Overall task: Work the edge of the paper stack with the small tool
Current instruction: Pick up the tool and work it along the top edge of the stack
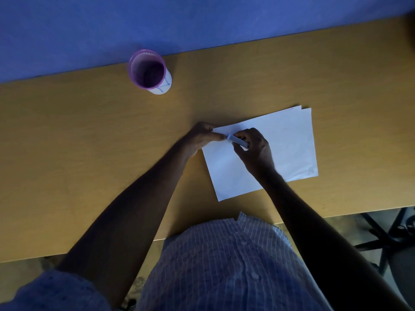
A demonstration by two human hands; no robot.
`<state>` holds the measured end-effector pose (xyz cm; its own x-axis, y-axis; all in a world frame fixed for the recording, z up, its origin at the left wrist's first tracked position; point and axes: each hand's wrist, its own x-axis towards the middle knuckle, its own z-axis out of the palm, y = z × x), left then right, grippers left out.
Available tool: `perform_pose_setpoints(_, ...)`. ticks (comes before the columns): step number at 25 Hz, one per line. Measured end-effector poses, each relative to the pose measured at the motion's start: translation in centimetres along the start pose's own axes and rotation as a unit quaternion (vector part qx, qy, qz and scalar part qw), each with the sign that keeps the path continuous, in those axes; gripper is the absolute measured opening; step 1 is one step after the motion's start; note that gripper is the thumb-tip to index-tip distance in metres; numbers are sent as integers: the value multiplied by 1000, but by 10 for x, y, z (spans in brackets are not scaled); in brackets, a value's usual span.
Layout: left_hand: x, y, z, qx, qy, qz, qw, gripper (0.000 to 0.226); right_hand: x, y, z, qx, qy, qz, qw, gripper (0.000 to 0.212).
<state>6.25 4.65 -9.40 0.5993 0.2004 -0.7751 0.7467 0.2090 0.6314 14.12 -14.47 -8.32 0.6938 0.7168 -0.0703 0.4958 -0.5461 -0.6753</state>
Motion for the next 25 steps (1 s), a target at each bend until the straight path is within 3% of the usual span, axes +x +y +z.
perform_pose_setpoints(25,4,-6,2,-13,17,7,1000,30,1,-10,-1,-29,-8,9,1000,21)
